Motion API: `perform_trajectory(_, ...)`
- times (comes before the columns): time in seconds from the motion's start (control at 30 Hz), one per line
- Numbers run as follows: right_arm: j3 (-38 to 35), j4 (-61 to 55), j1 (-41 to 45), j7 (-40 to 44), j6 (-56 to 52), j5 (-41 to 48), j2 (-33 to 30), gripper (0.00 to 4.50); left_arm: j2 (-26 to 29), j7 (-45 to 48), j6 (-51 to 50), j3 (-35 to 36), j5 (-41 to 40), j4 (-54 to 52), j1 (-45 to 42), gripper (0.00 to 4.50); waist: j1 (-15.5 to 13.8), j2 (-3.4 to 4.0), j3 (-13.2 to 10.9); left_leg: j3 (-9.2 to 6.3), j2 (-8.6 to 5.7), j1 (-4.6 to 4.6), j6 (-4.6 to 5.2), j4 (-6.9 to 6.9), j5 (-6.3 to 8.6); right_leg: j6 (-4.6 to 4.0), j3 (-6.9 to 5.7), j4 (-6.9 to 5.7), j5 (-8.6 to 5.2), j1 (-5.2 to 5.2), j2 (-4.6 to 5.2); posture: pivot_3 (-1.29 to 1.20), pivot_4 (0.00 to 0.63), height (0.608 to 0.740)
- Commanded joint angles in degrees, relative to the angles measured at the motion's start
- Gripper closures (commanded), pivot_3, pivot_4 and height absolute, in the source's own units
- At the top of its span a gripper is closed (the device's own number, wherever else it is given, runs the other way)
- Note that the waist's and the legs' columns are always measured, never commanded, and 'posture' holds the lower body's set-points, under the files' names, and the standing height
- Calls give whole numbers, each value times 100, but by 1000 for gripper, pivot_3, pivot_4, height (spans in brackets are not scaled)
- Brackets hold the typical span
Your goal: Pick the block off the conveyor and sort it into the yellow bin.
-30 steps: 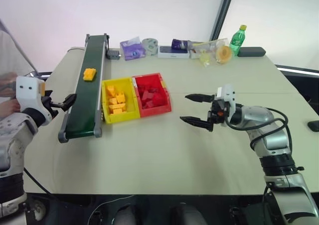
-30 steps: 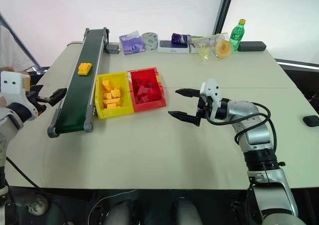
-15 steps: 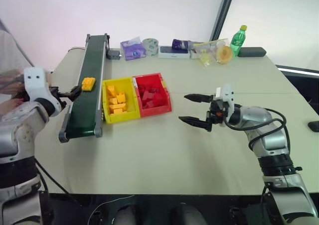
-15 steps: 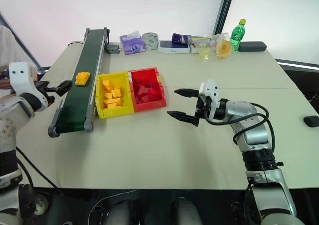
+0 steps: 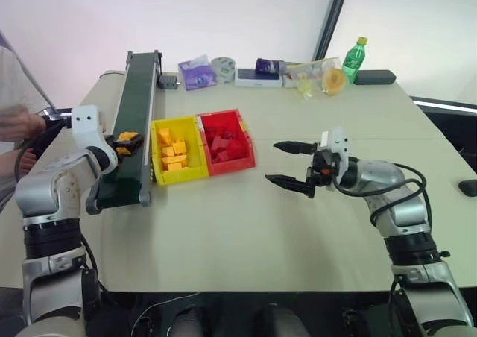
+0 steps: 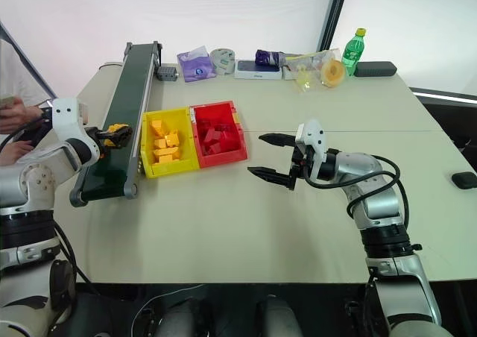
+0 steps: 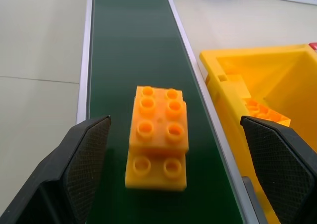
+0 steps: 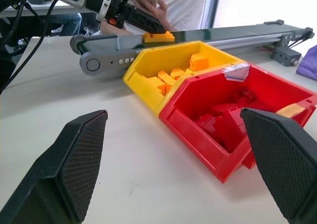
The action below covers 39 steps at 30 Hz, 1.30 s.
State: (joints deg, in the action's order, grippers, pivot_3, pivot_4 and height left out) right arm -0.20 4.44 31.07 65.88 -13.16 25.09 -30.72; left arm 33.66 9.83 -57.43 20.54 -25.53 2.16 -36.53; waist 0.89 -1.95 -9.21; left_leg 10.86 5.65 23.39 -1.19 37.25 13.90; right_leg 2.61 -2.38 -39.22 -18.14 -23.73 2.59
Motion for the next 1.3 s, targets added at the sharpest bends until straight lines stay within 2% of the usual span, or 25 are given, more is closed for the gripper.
perform_trajectory(0.03,-129,-267,-3,-9,17,106,-77,0,156,55,-44,-2,86,-130,50,873,-1,0,0,0,0,0,0,0,0,0,0,0,0,0,0,0,150,740)
perform_trajectory(0.17,-139,-231,16,5,33,98,-93,0,78,47,-100,132,-8,-326,46,2945,-3,0,0,0,0,0,0,0,0,0,0,0,0,0,0,0,150,740)
perform_trajectory(0.2,-141,-220,20,10,41,96,-94,0,84,37,-129,161,-24,-351,20,3321,-3,0,0,0,0,0,0,1,0,0,0,0,0,0,0,0,150,740)
perform_trajectory(0.43,-139,-148,68,36,86,76,-97,0,86,91,100,268,-76,-553,-156,3286,-8,0,0,0,0,0,0,1,0,0,0,0,0,0,1,0,150,740)
perform_trajectory(0.53,-140,-129,84,47,94,73,-99,0,-106,196,146,285,-325,-780,-366,3286,-24,0,0,-1,0,1,0,1,0,0,0,0,0,2,2,0,150,740)
perform_trajectory(0.7,-156,-214,98,73,3,145,-107,0,-205,630,191,-190,-432,-1067,-301,3286,-8,0,0,0,-2,-1,0,1,0,1,0,0,0,3,1,0,150,740)
perform_trajectory(0.87,-172,-227,54,8,40,121,-93,0,-788,287,643,-652,14,-346,-665,3286,-24,0,0,-1,-2,-1,0,6,0,1,0,-1,0,4,-4,0,150,740)
perform_trajectory(1.03,-198,-299,26,-62,27,126,-118,0,-1069,246,1034,-966,357,220,-880,3286,-18,0,0,-1,-6,-1,0,8,0,1,0,-1,0,5,-5,0,150,740)
perform_trajectory(1.1,-225,-342,-10,-81,17,132,-156,0,-1150,272,1088,-890,315,366,-906,2223,2,0,0,-1,-4,-1,0,7,0,1,0,-1,0,4,-4,0,150,740)
perform_trajectory(1.17,-246,-369,-44,-102,14,137,-185,0,-1127,206,1130,-884,400,462,-911,1408,10,0,0,-1,-2,-1,0,6,0,1,0,-1,0,4,-4,0,150,740)
perform_trajectory(1.23,-259,-405,-76,-122,-2,151,-202,0,-1110,234,1257,-912,452,467,-924,286,1,0,0,-1,-2,-1,0,6,0,1,0,-1,0,3,-4,0,150,740)
perform_trajectory(1.27,-257,-421,-89,-133,-5,156,-207,0,-1110,211,1279,-916,478,450,-934,51,-5,0,0,-1,-2,-1,0,6,0,1,0,-1,0,3,-4,0,150,740)
perform_trajectory(1.3,-253,-436,-100,-144,-7,157,-210,0,-1091,233,1316,-943,502,402,-933,51,-7,0,0,-1,-2,-1,0,7,0,1,0,-1,0,4,-4,0,150,740)
